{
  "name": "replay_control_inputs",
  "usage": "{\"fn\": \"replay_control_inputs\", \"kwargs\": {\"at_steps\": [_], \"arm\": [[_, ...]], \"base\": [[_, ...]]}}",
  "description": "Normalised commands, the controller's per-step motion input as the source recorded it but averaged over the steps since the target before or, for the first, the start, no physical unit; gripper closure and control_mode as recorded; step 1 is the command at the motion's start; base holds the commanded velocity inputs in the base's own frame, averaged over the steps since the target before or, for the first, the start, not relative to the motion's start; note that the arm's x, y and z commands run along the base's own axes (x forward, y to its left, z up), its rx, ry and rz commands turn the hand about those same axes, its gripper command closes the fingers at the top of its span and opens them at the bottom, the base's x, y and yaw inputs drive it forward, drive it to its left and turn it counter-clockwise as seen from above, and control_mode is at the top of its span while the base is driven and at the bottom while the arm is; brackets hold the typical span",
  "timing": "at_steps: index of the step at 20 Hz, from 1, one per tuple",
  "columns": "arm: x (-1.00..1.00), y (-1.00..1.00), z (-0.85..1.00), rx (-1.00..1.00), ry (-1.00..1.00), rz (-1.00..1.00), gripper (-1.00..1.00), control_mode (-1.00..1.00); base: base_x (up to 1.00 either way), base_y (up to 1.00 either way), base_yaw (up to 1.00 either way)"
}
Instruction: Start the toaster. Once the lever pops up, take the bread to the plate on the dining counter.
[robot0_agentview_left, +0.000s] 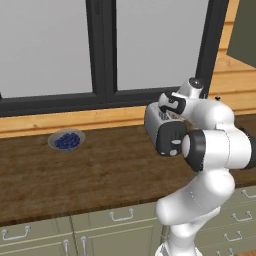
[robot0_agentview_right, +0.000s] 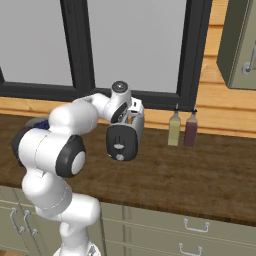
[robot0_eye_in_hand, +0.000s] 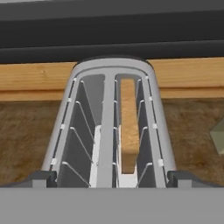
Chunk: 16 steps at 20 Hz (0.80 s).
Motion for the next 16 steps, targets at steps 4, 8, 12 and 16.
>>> {"fn": "replay_control_inputs", "kwargs": {"at_steps": [4, 8, 12, 16], "arm": [[0.3, -0.01, -0.01, 0.0, 0.03, 0.0, -1.0, -1.0], [0.16, -0.1, -0.03, 0.0, 0.03, 0.01, -1.0, -1.0], [0.17, -0.2, -0.07, 0.0, 0.03, 0.01, -1.0, -1.0], [0.15, -0.09, -0.14, 0.0, 0.0, 0.02, -1.0, -1.0]], "base": [[0.0, 0.0, 0.0], [0.0, 0.0, 0.0], [0.0, 0.0, 0.0], [0.0, 0.0, 0.0]]}}
